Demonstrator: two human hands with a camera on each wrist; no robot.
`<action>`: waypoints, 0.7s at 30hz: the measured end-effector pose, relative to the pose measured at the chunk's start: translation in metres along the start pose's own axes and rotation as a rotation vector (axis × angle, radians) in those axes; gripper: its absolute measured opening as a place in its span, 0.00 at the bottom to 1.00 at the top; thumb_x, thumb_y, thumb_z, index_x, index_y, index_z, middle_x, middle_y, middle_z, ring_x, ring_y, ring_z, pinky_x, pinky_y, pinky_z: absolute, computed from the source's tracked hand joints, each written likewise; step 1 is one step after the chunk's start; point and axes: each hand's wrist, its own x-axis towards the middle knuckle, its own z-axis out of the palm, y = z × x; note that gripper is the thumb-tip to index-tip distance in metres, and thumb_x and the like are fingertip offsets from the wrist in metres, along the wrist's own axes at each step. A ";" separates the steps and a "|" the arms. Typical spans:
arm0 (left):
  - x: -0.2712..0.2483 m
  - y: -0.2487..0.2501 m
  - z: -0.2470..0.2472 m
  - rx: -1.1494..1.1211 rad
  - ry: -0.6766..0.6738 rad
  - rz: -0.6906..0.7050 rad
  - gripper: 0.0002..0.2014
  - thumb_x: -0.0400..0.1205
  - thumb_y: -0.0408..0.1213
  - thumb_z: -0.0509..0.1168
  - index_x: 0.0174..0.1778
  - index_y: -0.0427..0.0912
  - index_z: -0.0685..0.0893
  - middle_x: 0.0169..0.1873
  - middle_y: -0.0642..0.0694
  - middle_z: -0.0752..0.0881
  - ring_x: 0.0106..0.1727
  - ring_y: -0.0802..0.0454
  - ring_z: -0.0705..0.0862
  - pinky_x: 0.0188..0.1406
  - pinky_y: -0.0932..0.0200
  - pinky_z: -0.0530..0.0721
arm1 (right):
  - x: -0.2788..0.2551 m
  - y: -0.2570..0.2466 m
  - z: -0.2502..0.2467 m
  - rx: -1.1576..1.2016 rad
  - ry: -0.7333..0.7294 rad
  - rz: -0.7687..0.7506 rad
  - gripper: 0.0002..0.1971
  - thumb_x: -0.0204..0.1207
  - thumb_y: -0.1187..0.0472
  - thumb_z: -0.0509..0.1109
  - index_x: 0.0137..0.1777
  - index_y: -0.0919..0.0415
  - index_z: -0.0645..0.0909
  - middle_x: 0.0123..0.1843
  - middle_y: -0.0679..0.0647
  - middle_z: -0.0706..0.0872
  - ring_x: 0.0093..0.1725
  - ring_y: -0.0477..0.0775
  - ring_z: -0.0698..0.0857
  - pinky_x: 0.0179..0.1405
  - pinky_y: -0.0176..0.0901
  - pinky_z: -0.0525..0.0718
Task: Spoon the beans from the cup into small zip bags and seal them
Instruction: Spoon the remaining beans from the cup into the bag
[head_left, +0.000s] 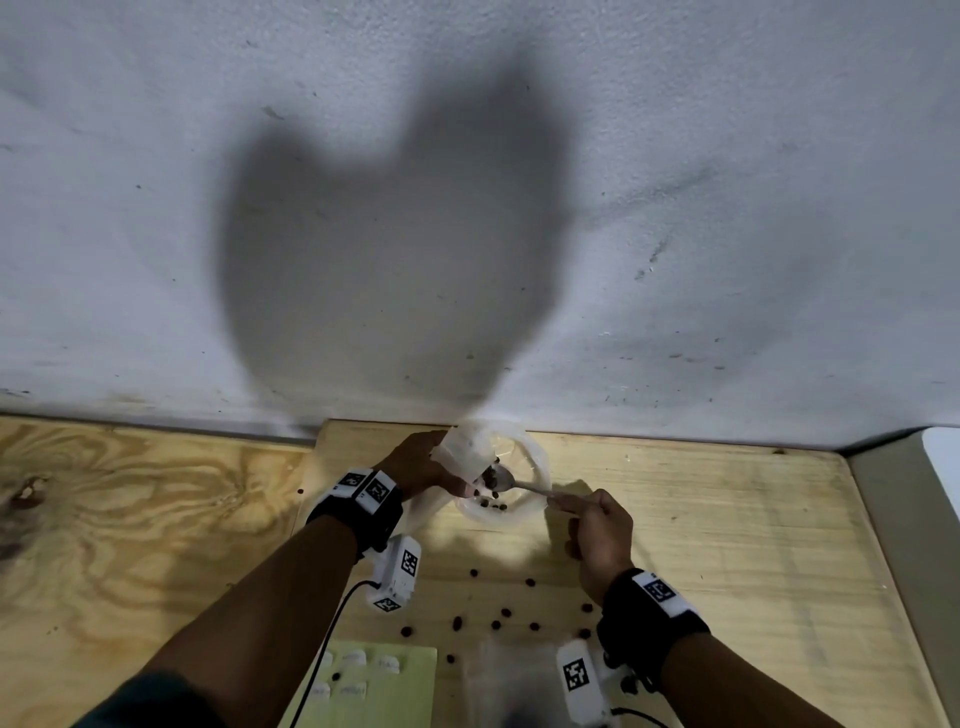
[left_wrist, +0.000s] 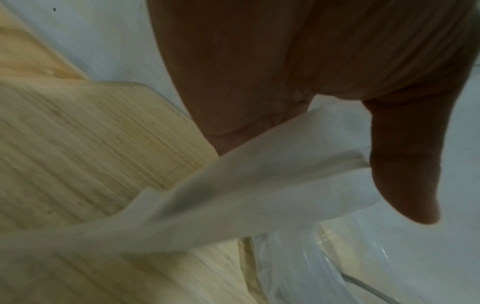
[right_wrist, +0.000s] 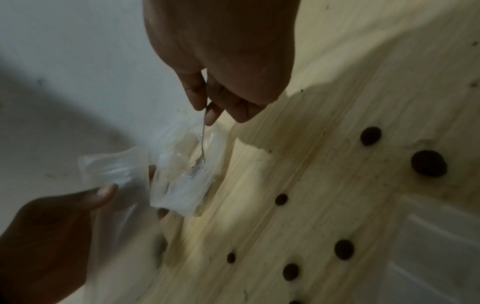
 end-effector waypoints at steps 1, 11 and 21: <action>-0.001 -0.001 -0.001 0.004 0.003 0.000 0.32 0.64 0.31 0.82 0.64 0.49 0.81 0.47 0.55 0.84 0.51 0.54 0.81 0.45 0.58 0.76 | 0.002 -0.002 -0.003 0.009 0.006 0.003 0.22 0.69 0.75 0.75 0.26 0.55 0.67 0.20 0.51 0.71 0.20 0.50 0.61 0.20 0.40 0.59; -0.004 -0.004 -0.006 0.033 0.026 -0.043 0.46 0.49 0.49 0.83 0.67 0.48 0.80 0.57 0.48 0.86 0.60 0.47 0.82 0.62 0.45 0.80 | 0.007 -0.024 -0.022 0.019 -0.055 -0.163 0.20 0.70 0.75 0.75 0.28 0.59 0.68 0.32 0.64 0.76 0.18 0.49 0.63 0.20 0.38 0.61; -0.007 -0.003 -0.004 0.060 0.011 -0.066 0.34 0.58 0.41 0.84 0.61 0.46 0.83 0.54 0.48 0.86 0.59 0.46 0.82 0.63 0.44 0.79 | 0.019 -0.012 -0.010 -0.129 -0.022 -0.379 0.19 0.68 0.68 0.80 0.29 0.61 0.71 0.31 0.59 0.75 0.34 0.52 0.74 0.37 0.48 0.73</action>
